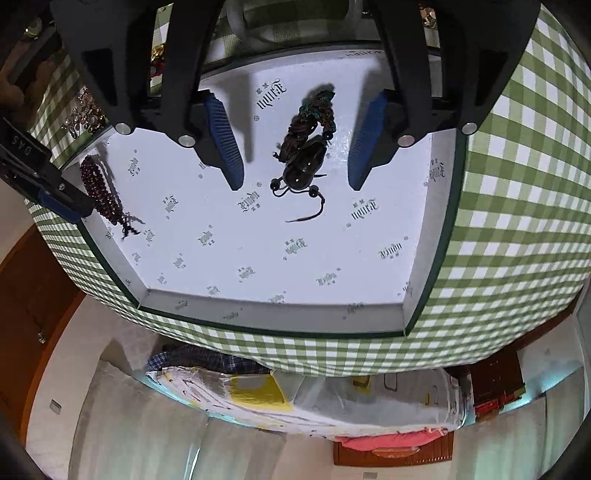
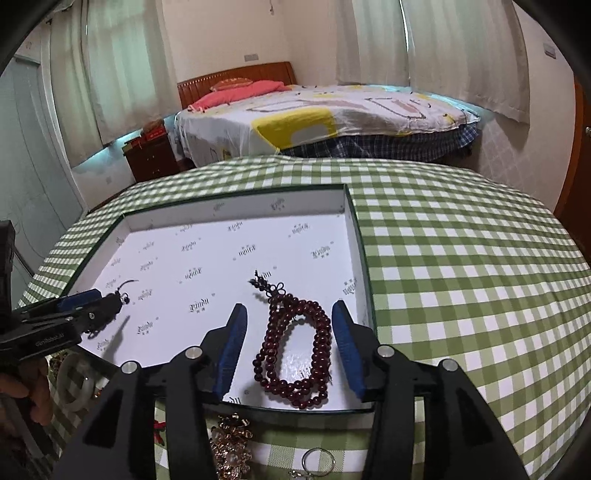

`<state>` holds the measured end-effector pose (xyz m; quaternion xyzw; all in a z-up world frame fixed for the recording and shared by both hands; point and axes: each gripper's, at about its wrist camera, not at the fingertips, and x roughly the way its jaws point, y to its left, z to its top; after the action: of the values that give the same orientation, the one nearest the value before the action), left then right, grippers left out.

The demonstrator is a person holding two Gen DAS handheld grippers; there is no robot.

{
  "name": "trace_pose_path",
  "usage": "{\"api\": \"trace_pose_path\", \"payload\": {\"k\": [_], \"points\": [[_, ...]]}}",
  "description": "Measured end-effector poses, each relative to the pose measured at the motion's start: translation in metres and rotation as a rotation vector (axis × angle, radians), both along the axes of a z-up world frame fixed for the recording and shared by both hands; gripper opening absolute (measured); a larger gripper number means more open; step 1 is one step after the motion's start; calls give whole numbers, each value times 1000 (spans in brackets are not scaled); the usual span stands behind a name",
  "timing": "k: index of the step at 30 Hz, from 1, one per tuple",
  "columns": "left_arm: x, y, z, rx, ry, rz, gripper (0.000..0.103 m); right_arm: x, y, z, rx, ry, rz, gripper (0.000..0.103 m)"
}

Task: Organize jewelry
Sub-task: 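Open both tools to release the necklace and bracelet in the tray, then withdraw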

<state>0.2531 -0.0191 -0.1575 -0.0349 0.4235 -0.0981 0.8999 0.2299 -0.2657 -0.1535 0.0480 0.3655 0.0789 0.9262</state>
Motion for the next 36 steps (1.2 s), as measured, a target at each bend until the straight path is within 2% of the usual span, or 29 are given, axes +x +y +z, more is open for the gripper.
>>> {"api": "trace_pose_path", "payload": {"k": [3,12,21,31,36], "points": [[-8,-1,10,23,-39,3,67,-7,0,5,0,-19,1,48],[-50,0,36,37,-134,24,67,-42,17,14,-35,-56,42,48],[-96,10,44,36,-168,60,67,-83,27,17,-48,-86,70,48],[-149,23,37,52,-173,107,67,-123,46,1,-52,-63,148,48],[-163,26,31,40,-162,122,67,-132,52,-8,-57,-45,182,42]]}}
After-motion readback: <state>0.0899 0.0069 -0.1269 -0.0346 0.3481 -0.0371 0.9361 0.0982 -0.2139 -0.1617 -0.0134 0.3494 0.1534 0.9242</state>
